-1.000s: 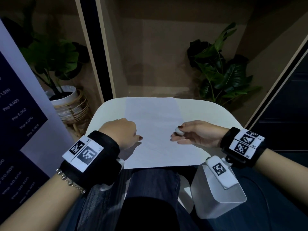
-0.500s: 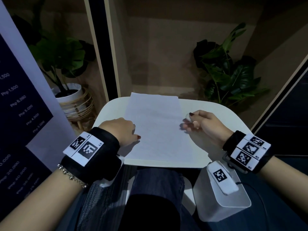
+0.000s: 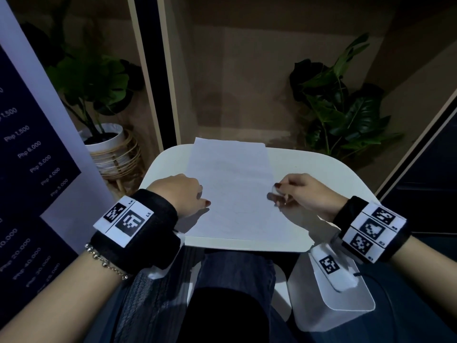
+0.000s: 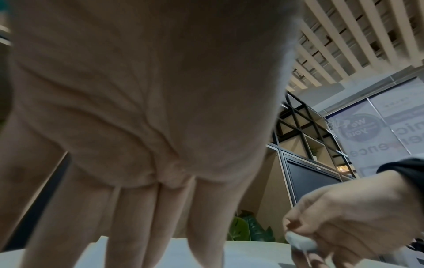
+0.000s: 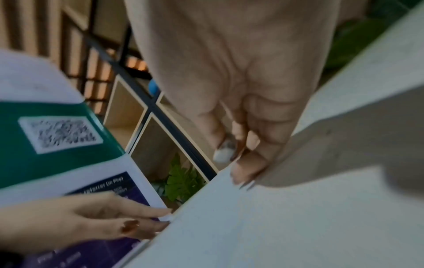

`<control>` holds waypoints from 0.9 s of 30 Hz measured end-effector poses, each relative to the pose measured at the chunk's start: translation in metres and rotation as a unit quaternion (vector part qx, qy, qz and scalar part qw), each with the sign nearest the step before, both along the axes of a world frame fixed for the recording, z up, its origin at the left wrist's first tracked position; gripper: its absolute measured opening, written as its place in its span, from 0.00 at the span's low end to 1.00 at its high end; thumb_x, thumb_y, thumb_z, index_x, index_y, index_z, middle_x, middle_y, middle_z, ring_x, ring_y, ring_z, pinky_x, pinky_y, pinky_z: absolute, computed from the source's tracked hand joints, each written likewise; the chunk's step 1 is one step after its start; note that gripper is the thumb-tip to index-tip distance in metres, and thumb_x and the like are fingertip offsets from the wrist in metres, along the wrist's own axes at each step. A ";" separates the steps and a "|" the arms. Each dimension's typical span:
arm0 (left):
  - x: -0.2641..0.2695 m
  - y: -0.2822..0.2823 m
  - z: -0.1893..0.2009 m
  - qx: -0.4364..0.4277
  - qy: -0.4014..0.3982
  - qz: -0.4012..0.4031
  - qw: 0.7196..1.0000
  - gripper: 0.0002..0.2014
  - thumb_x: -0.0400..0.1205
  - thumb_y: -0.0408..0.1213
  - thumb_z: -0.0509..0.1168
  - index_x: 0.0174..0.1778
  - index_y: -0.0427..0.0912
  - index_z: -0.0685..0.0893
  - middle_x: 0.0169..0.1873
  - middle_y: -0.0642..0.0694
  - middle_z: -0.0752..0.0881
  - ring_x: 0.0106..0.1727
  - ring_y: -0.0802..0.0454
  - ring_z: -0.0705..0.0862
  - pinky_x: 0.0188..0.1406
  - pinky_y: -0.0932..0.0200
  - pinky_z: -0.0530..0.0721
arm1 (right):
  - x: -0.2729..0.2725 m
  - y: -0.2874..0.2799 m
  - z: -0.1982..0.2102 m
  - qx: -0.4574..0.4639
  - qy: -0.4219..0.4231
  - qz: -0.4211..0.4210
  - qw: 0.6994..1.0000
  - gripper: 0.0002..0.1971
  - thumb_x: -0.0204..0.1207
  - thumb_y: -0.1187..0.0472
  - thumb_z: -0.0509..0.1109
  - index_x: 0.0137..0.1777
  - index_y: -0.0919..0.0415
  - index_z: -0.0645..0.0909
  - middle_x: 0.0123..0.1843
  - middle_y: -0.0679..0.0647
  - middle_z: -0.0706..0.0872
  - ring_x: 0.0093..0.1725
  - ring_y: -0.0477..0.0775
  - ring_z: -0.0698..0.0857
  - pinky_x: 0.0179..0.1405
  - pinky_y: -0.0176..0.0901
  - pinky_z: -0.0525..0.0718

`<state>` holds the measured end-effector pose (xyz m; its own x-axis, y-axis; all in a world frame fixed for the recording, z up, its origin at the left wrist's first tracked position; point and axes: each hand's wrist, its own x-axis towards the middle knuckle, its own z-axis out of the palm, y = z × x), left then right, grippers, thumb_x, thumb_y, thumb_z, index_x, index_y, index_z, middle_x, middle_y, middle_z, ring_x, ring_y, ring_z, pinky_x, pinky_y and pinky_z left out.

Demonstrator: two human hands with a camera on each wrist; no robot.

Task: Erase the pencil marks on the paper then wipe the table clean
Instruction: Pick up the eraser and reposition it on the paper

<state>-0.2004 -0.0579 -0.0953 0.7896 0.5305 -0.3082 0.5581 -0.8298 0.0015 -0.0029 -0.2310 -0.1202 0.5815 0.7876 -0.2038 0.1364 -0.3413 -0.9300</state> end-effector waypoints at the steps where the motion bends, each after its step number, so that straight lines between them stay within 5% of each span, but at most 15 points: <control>1: 0.000 0.000 0.000 -0.001 0.001 0.001 1.000 0.15 0.88 0.54 0.55 0.49 0.45 0.76 0.45 0.46 0.78 0.50 0.46 0.78 0.46 0.56 0.71 | 0.003 0.000 0.002 0.011 -0.044 -0.010 0.999 0.12 0.86 0.68 0.64 0.39 0.67 0.74 0.37 0.67 0.80 0.32 0.52 0.86 0.32 0.33 0.82; 4: 0.000 0.001 -0.002 -0.001 -0.001 0.000 1.000 0.16 0.88 0.55 0.55 0.51 0.45 0.76 0.45 0.47 0.77 0.51 0.46 0.78 0.46 0.55 0.70 | 0.005 0.001 0.003 0.023 -0.012 0.048 0.999 0.08 0.86 0.67 0.64 0.45 0.68 0.77 0.43 0.69 0.86 0.45 0.60 0.87 0.46 0.42 0.86; 6: 0.001 0.002 -0.002 -0.002 -0.003 -0.002 1.000 0.17 0.88 0.55 0.55 0.54 0.44 0.78 0.47 0.47 0.79 0.52 0.46 0.78 0.47 0.55 0.71 | 0.001 -0.001 0.000 0.002 0.047 0.090 0.995 0.08 0.86 0.69 0.62 0.44 0.68 0.76 0.39 0.64 0.84 0.43 0.59 0.86 0.44 0.43 0.87; 11: 0.002 0.000 -0.002 -0.008 -0.007 -0.004 1.000 0.16 0.88 0.54 0.56 0.48 0.45 0.76 0.43 0.47 0.78 0.50 0.46 0.78 0.45 0.55 0.71 | -0.005 -0.001 0.001 -0.043 -0.003 0.137 0.990 0.09 0.86 0.67 0.62 0.43 0.67 0.75 0.41 0.62 0.85 0.42 0.53 0.88 0.48 0.40 0.85; 17: 0.002 -0.004 -0.002 -0.009 -0.001 0.011 1.000 0.16 0.88 0.54 0.56 0.48 0.43 0.75 0.44 0.45 0.76 0.48 0.46 0.77 0.44 0.55 0.70 | -0.022 -0.004 -0.003 -0.039 0.149 0.191 0.970 0.09 0.86 0.70 0.60 0.44 0.68 0.77 0.44 0.64 0.87 0.48 0.62 0.85 0.46 0.41 0.81; 22: 0.003 -0.013 -0.001 -0.032 0.019 0.001 0.999 0.29 0.86 0.59 0.57 0.78 0.45 0.71 0.65 0.41 0.80 0.63 0.42 0.78 0.60 0.52 0.77 | -0.018 0.012 0.010 -0.056 0.019 0.241 0.969 0.07 0.87 0.66 0.62 0.48 0.70 0.78 0.40 0.61 0.88 0.44 0.62 0.89 0.42 0.40 0.87; 27: 0.005 -0.016 -0.007 -0.027 0.032 -0.021 0.999 0.34 0.83 0.64 0.58 0.80 0.48 0.67 0.68 0.41 0.79 0.68 0.41 0.76 0.66 0.47 0.77 | -0.004 0.048 0.022 -0.029 -0.154 0.221 0.962 0.06 0.80 0.67 0.73 0.47 0.72 0.84 0.37 0.70 0.87 0.34 0.60 0.88 0.36 0.43 0.86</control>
